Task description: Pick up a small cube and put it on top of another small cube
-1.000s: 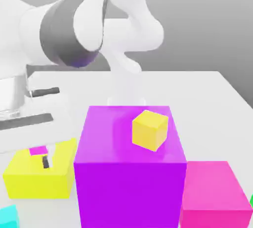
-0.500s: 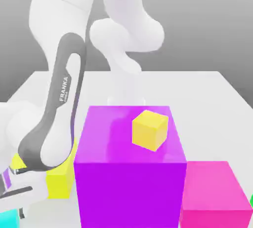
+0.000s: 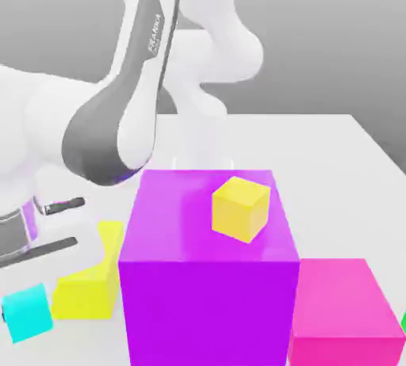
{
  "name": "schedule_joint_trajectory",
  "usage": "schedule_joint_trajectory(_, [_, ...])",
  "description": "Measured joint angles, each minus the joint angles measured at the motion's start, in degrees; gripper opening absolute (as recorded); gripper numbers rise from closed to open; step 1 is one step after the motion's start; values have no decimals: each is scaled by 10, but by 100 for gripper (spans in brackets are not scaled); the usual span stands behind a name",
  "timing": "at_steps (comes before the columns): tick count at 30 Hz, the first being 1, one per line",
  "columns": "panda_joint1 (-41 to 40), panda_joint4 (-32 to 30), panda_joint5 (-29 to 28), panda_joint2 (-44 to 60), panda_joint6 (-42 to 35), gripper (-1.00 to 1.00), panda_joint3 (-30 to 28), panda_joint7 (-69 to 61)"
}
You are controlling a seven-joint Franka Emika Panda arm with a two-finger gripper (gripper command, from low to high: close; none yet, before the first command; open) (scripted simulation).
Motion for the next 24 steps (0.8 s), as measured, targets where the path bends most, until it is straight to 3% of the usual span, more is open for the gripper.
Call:
schedule_joint_trajectory(16, [140,-94,-119,-303,-185,-100,118,107])
schedule_joint_trajectory(20, [145,-149,-109,-300,-122,-100,117,96])
schedule_joint_trajectory(21, [144,-163,-108,-292,-100,100,116,94])
schedule_joint_trajectory(24, [144,-163,-108,-292,-100,100,116,94])
